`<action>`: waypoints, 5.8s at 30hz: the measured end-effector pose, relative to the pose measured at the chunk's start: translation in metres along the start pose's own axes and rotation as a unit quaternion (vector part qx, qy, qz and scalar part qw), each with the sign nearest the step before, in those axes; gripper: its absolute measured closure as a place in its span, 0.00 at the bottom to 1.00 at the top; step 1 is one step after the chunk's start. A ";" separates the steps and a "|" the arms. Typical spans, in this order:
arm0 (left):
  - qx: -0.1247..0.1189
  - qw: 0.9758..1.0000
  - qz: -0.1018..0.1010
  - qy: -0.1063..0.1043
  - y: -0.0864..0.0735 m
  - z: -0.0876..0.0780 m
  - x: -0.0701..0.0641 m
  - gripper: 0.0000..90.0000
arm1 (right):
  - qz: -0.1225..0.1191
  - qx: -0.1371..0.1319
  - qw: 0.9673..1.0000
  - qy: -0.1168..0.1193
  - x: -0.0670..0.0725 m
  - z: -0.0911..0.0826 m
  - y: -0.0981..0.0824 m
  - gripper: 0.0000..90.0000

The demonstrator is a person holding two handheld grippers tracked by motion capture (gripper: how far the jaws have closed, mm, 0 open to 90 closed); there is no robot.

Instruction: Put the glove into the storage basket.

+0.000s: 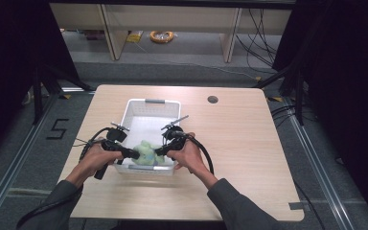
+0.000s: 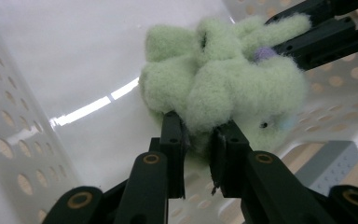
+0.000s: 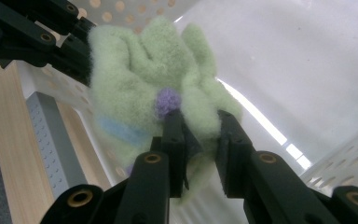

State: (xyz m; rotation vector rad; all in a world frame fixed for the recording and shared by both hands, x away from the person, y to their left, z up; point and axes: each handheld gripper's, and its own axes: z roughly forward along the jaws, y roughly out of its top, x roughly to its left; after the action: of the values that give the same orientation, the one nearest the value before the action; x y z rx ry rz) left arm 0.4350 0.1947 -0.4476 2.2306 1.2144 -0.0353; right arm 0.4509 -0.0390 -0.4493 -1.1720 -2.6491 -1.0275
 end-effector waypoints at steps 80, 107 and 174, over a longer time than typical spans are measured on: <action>-0.135 0.989 0.022 -0.050 -0.044 -0.031 -0.106 0.26 | -0.058 -0.125 0.990 0.006 -0.021 -0.105 -0.055 0.41; -0.154 0.983 0.045 -0.095 -0.079 -0.004 -0.131 0.18 | -0.027 -0.161 0.986 -0.010 -0.036 -0.131 -0.117 0.25; -0.142 0.986 0.071 -0.042 -0.140 0.047 -0.147 0.17 | -0.081 -0.087 0.993 -0.008 -0.019 -0.103 -0.222 0.19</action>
State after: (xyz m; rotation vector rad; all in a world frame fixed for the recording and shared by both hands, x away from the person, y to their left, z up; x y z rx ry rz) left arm 0.2531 0.1166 -0.5112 2.0374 0.9476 0.0950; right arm 0.2931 -0.2207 -0.4974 -1.0089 -2.7512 -1.3036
